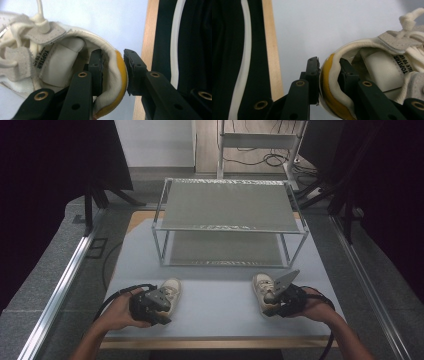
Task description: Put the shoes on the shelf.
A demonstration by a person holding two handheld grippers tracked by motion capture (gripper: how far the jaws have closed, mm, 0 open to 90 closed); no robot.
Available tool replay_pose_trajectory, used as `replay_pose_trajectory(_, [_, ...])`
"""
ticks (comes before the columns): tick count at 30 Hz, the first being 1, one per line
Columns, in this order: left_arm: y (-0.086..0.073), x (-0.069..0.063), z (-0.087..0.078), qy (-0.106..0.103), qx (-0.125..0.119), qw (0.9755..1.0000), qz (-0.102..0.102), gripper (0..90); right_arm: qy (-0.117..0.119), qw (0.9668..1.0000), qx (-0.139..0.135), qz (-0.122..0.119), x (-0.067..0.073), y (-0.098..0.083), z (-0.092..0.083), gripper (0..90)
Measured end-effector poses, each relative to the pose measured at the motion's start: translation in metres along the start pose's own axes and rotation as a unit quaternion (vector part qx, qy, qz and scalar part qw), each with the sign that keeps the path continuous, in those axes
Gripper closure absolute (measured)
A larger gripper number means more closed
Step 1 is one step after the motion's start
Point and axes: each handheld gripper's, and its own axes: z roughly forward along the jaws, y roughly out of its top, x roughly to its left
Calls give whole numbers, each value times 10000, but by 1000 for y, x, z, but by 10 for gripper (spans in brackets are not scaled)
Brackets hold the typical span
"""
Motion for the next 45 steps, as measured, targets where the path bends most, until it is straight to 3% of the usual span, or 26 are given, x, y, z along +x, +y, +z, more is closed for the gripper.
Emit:
replay_pose_trajectory(6, [9,-1,-4,18,-95,9999,101,699,29,9997,70,-229,7,6,-3,728])
replay_pose_trajectory(16, [39,0,-10,181,-167,9991,339,700,-165,9987,19,-487,9,29,-13,729])
replay_pose_trajectory(25, [69,13,-3,466,-333,9964,631,703,-274,9972,159,-682,2,45,-9,728])
replay_pose_trajectory(32, [95,24,3,457,-363,9951,803,704,-356,9959,126,-818,-5,61,-8,729])
replay_pose_trajectory(38, [111,37,9,497,-363,9944,859,704,-349,9949,199,-922,-13,73,-4,729])
replay_pose_trajectory(45, [120,53,15,546,-392,9943,827,703,-342,9951,220,-899,-30,78,4,729])
